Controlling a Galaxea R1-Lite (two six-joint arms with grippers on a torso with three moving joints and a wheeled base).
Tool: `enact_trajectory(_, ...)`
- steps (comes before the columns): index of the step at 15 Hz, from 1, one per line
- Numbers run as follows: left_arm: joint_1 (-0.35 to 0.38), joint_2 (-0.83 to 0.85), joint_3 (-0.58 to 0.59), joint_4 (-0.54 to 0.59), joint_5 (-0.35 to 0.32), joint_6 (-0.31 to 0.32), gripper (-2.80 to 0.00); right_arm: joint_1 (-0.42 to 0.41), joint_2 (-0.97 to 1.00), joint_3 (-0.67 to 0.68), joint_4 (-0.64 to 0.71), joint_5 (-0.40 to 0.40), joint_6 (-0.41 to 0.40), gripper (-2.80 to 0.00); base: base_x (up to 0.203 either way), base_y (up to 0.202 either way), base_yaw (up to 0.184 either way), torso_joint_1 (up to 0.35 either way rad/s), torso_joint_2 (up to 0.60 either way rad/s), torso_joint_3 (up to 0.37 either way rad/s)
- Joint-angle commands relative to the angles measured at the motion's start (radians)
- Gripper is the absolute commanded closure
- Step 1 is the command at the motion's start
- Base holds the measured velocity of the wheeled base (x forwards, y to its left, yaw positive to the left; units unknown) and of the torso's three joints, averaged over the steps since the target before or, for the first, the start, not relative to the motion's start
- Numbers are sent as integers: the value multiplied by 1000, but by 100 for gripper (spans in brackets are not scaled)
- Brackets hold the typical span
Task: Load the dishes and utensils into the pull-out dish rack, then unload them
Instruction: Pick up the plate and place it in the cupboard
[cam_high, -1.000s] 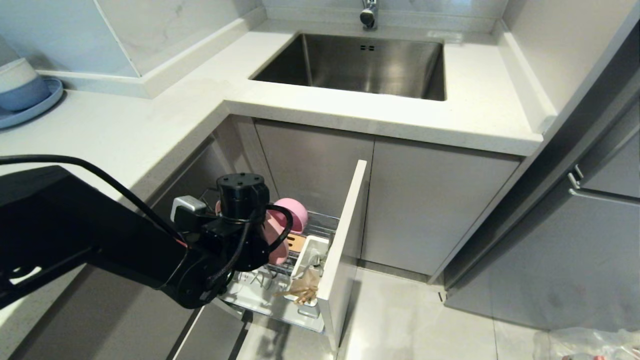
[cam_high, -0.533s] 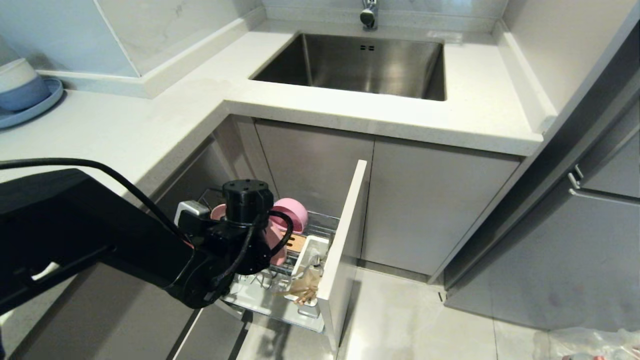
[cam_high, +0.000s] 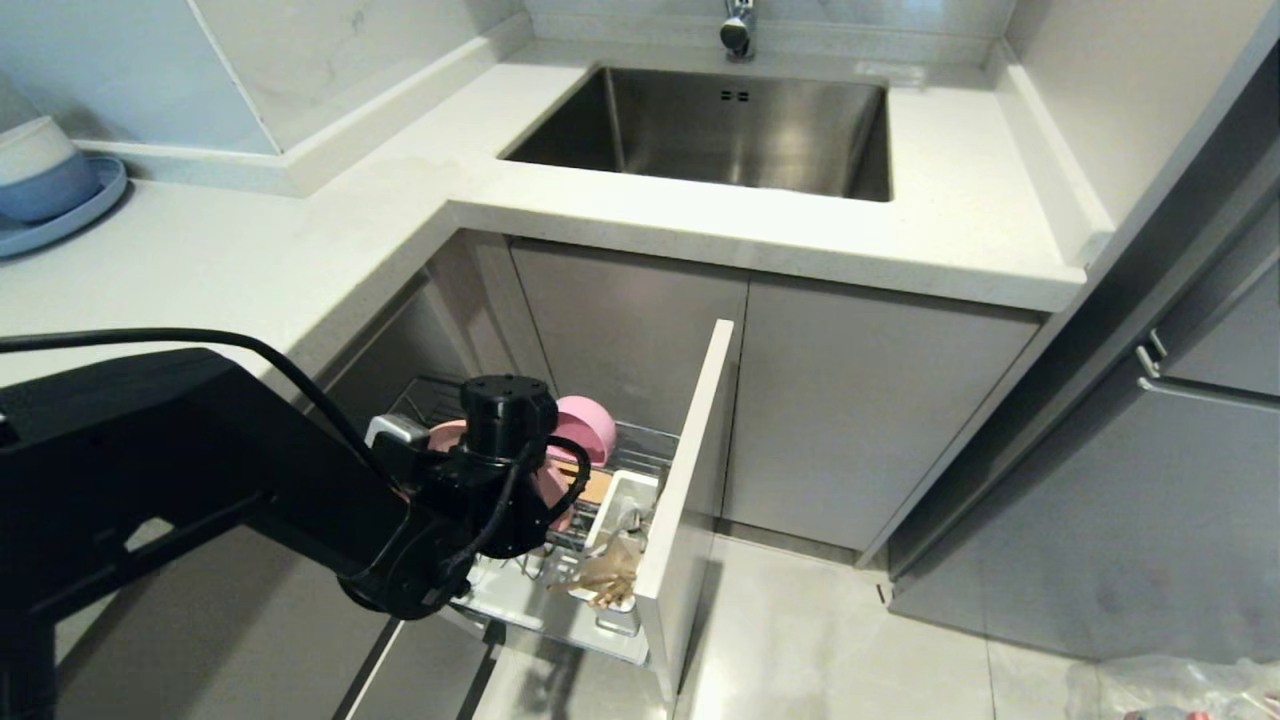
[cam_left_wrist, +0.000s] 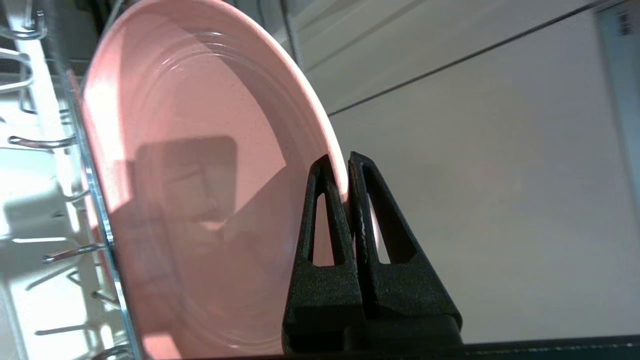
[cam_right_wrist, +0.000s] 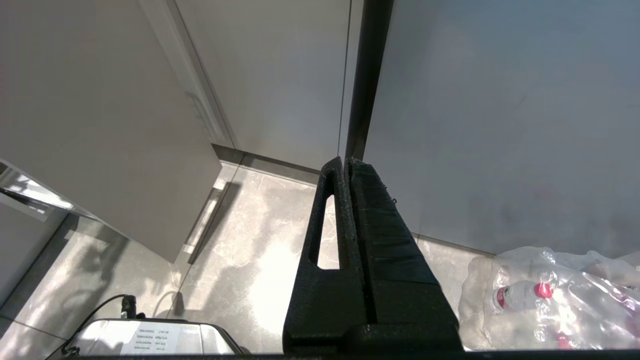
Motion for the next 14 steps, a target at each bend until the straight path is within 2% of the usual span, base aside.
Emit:
enact_trajectory(1, 0, 19, 0, 4, 4, -9, 0, 0, 0, 0, 0, 1, -1, 0, 0, 0, 0, 0, 0, 0)
enact_trajectory(14, 0, 36, -4, 27, 1, -14, 0, 0, 0, 0, 0, 1, -1, 0, 0, 0, 0, 0, 0, 0)
